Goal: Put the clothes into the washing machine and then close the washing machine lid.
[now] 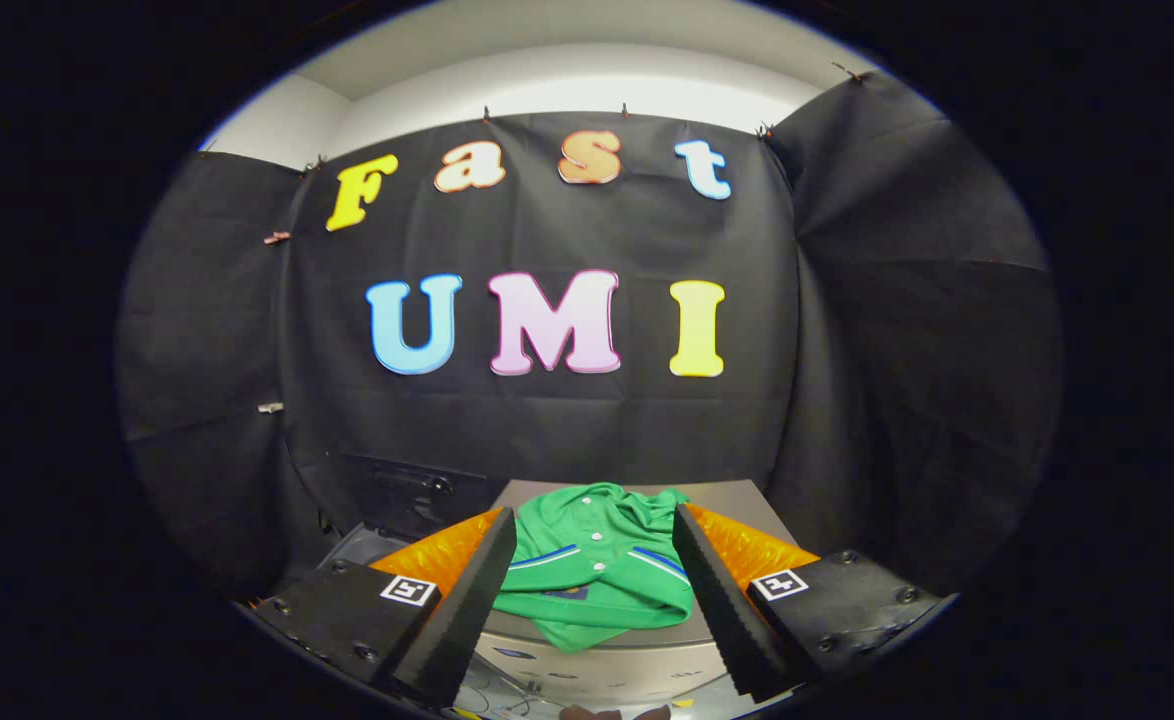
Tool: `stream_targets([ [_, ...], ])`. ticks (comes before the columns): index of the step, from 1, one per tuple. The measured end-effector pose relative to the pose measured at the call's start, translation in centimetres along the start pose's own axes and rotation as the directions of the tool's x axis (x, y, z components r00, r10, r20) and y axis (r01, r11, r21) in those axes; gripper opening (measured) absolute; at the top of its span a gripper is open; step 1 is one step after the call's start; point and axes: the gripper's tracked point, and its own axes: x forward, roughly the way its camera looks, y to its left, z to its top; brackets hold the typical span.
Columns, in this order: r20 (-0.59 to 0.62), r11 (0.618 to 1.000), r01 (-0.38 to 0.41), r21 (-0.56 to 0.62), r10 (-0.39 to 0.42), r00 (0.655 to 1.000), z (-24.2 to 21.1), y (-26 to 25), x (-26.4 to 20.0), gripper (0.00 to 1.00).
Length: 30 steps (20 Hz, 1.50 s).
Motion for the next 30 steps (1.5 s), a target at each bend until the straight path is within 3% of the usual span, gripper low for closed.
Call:
stream_targets([
  [4, -0.196, 1.000, 0.014, 0.012, -0.012, 0.980, -2.0, -1.6, 7.1, 0.99],
  [8, -0.361, 1.000, 0.011, 0.023, -0.002, 0.932, -5.3, -1.5, 13.3, 0.99],
  [11, -0.496, 0.999, 0.012, 0.051, 0.015, 0.868, -8.4, -0.9, 16.0, 0.99],
  [14, -0.614, 1.000, 0.012, 0.004, -0.007, 0.790, -12.0, -0.9, 16.0, 0.99],
  [17, -0.620, 0.999, 0.033, -0.003, -0.028, 0.784, -11.3, -0.9, 16.2, 0.99],
  [19, -0.611, 1.000, -0.001, -0.009, -0.005, 0.792, -11.6, -0.3, 16.3, 0.95],
  [22, -0.569, 0.997, 0.018, -0.080, -0.060, 0.820, -11.2, -1.4, 16.6, 0.40],
  [25, -0.558, 0.996, 0.059, -0.063, -0.084, 0.826, -10.8, -1.2, 16.3, 0.18],
  [30, -0.510, 0.998, 0.051, 0.045, -0.021, 0.860, -6.5, 0.7, 15.9, 0.17],
])
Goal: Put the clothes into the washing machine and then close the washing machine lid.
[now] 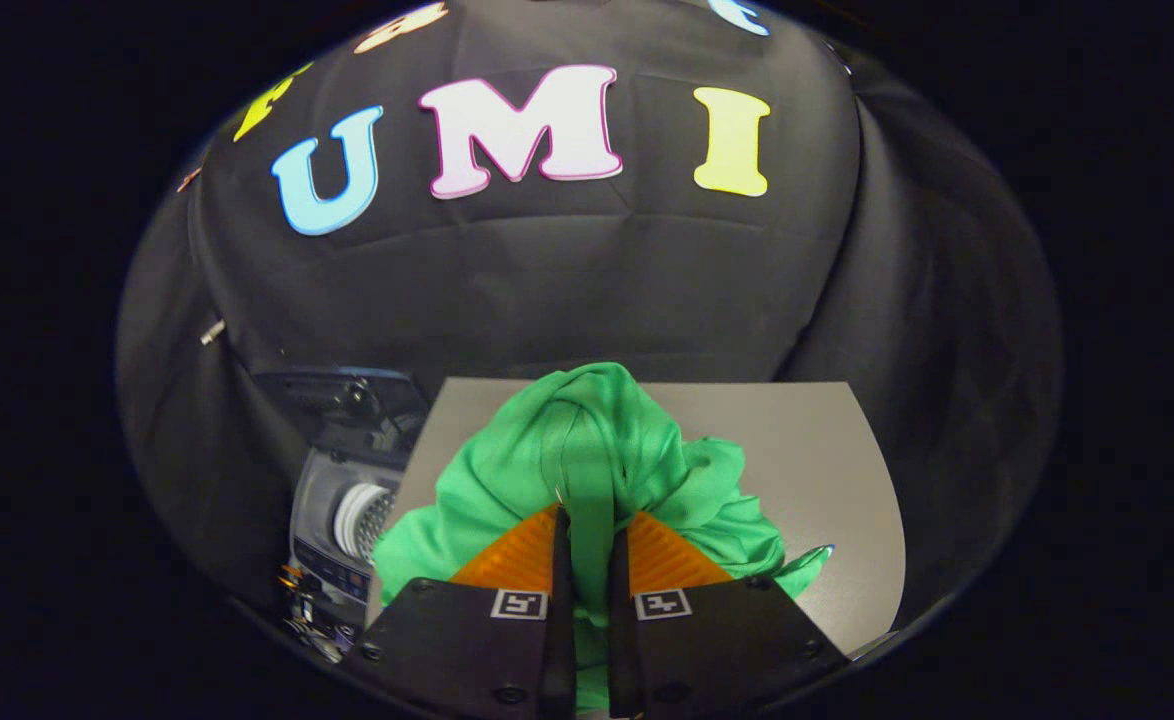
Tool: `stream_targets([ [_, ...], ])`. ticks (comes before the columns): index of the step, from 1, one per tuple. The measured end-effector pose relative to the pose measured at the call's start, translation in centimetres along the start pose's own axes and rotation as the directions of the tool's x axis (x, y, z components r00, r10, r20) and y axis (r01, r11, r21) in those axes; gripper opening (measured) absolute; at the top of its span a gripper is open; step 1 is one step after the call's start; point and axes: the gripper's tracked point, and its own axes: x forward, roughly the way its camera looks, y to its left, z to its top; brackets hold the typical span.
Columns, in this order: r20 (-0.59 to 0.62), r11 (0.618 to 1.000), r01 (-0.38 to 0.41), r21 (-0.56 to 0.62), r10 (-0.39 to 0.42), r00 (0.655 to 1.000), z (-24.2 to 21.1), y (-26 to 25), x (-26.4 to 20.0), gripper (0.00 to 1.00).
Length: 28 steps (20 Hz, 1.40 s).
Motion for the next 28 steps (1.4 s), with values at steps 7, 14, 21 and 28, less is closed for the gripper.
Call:
stream_targets([
  [7, 0.094, 0.998, -0.065, -0.014, 0.066, 0.993, 4.9, 6.2, -4.1, 0.17],
  [14, 0.110, 0.979, -0.178, -0.097, 0.188, 0.976, 5.4, 16.1, -5.4, 0.17],
  [21, 0.073, 0.947, -0.287, -0.144, 0.300, 0.951, 3.5, 26.5, -3.9, 0.17],
  [28, 0.023, 0.932, -0.344, -0.118, 0.349, 0.937, 0.3, 33.3, -0.5, 0.17],
])
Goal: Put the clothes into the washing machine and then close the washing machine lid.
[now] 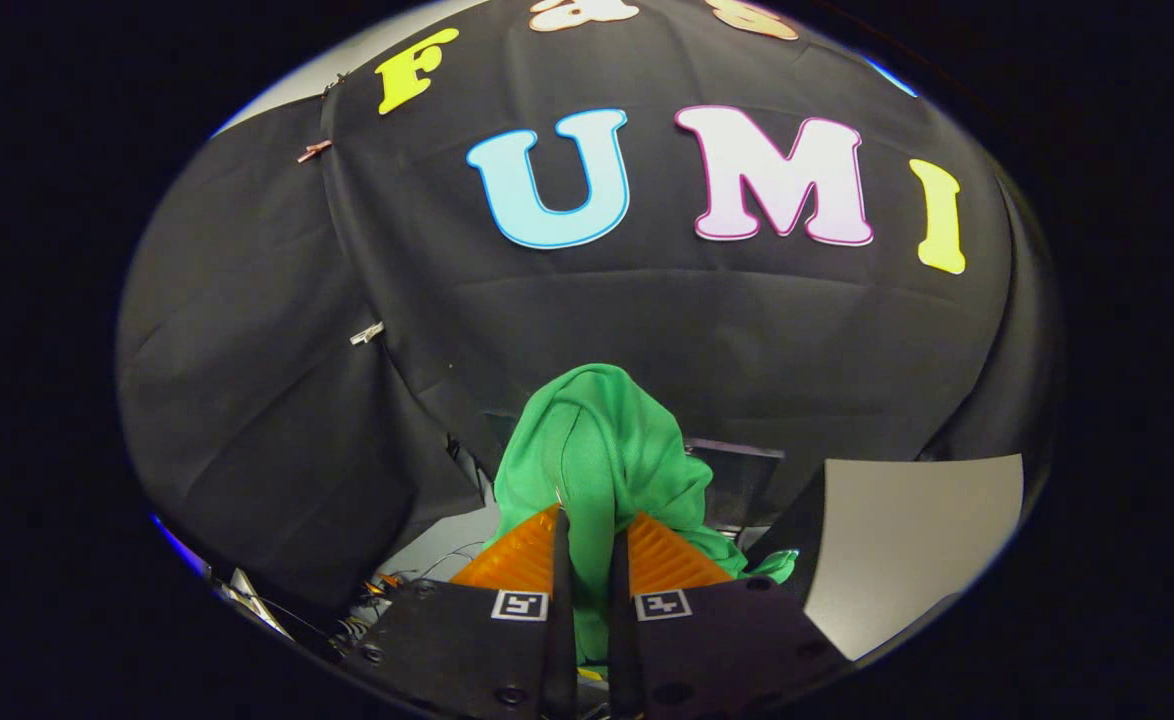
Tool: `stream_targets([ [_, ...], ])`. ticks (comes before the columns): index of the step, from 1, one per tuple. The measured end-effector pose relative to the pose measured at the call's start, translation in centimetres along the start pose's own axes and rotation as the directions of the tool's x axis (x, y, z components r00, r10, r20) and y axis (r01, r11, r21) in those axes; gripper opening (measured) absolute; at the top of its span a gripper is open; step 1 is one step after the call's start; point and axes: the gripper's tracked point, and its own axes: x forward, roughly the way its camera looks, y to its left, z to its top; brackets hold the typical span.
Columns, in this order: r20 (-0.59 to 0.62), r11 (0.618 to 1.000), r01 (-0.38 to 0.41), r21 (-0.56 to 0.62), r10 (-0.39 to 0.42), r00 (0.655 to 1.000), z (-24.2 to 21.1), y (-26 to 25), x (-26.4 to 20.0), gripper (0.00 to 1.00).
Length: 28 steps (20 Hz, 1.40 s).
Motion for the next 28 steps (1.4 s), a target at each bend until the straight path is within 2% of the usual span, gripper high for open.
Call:
stream_targets([
  [8, -0.071, 1.000, 0.020, 0.015, -0.019, 0.997, -6.9, 1.2, 8.9, 0.17],
  [19, -0.177, 0.992, 0.123, 0.036, -0.115, 0.977, -18.5, -2.7, 20.4, 0.17],
  [27, -0.224, 0.983, 0.184, 0.022, -0.174, 0.959, -23.0, -4.6, 24.3, 0.17],
  [28, -0.253, 0.978, 0.206, 0.008, -0.197, 0.947, -24.0, -5.3, 24.5, 0.21],
])
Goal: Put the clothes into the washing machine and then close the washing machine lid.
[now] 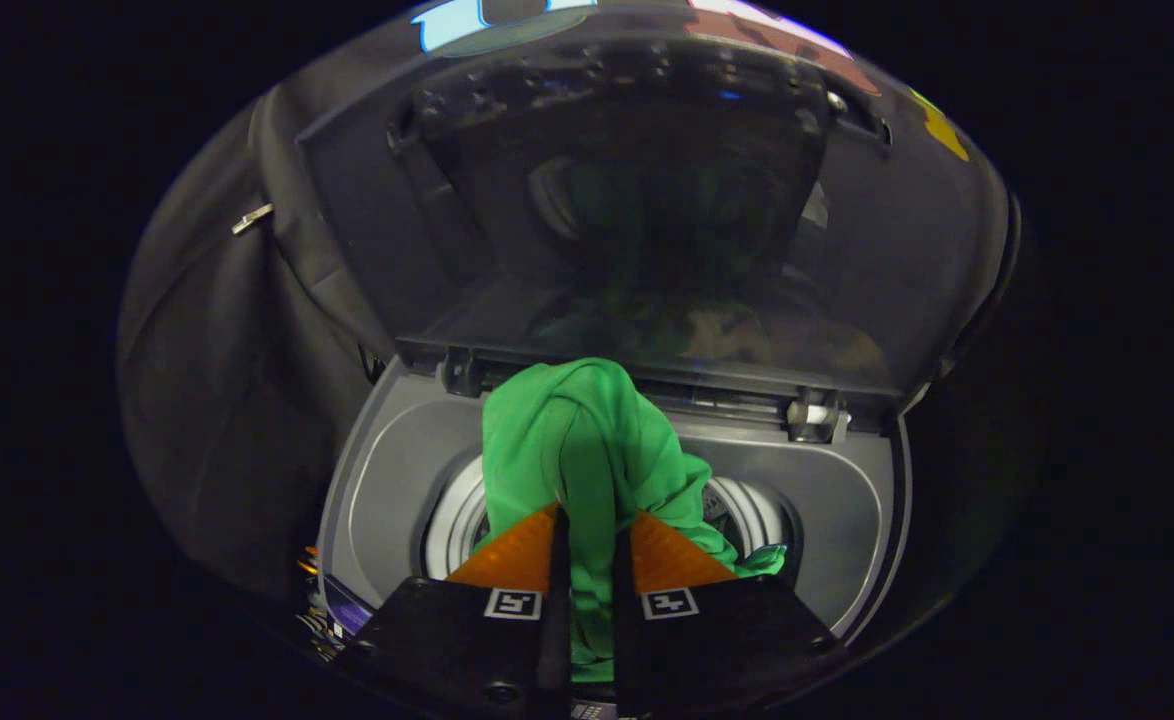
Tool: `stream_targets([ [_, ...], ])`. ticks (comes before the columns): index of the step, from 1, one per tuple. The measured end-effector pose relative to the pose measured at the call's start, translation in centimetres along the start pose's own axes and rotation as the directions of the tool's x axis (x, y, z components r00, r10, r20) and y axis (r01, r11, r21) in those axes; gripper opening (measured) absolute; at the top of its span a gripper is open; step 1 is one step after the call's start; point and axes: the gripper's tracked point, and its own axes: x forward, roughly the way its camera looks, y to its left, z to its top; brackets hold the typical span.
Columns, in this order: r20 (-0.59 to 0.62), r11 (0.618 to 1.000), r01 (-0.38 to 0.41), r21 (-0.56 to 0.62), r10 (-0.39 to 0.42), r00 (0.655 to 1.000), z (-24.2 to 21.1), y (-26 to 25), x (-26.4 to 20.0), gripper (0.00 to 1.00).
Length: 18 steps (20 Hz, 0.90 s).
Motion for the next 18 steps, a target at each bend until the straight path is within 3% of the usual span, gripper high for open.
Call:
stream_targets([
  [4, -0.053, 0.997, 0.071, -0.026, -0.072, 0.996, -2.4, -1.5, 1.4, 1.00],
  [8, 0.014, 0.997, 0.052, -0.050, -0.051, 0.999, -1.4, -1.0, 0.6, 1.00],
  [11, 0.129, 0.997, 0.029, -0.067, -0.020, 0.991, 0.8, 0.1, -1.5, 1.00],
  [15, 0.299, 0.999, -0.002, -0.054, 0.018, 0.954, 4.4, 1.7, -6.5, 0.99],
  [18, 0.431, 0.999, -0.031, -0.027, 0.040, 0.901, 8.0, 2.3, -10.2, 1.00],
])
